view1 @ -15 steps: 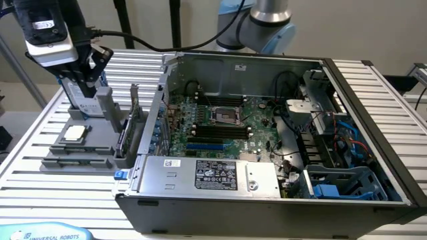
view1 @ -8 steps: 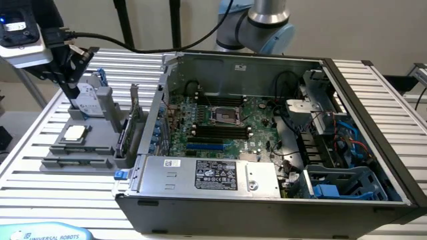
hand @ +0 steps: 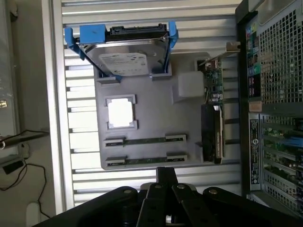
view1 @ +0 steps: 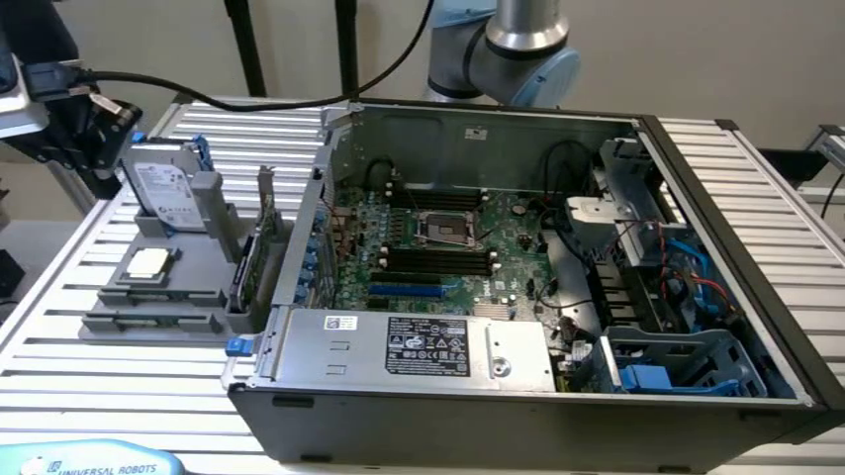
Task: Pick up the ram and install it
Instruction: 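Reach for the ram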
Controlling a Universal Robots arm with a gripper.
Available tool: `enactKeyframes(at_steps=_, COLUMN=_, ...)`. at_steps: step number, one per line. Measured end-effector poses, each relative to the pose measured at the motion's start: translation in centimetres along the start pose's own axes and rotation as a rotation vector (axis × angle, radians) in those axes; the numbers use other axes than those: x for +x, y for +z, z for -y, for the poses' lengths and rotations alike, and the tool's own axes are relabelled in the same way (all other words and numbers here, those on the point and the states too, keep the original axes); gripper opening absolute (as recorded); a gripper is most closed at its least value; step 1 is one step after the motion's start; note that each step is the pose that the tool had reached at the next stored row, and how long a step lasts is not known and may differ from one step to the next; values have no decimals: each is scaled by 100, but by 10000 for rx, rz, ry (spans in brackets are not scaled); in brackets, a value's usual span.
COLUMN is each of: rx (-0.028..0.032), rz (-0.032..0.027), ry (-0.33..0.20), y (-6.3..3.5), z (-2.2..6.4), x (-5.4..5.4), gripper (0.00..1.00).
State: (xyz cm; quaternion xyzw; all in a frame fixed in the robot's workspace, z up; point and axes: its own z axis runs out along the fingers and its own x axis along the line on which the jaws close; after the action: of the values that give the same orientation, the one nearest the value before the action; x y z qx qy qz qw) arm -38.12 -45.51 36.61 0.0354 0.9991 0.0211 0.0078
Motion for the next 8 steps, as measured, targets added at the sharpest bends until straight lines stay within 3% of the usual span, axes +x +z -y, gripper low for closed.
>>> enactKeyframes(at_steps=4, rx=6, rz=-41, ry=-18, y=29, z=12, x=153, gripper=11)
enactKeyframes(at_steps=8, rx=11, rz=-89, ry=-154, y=41, z=13, x=204, gripper=11)
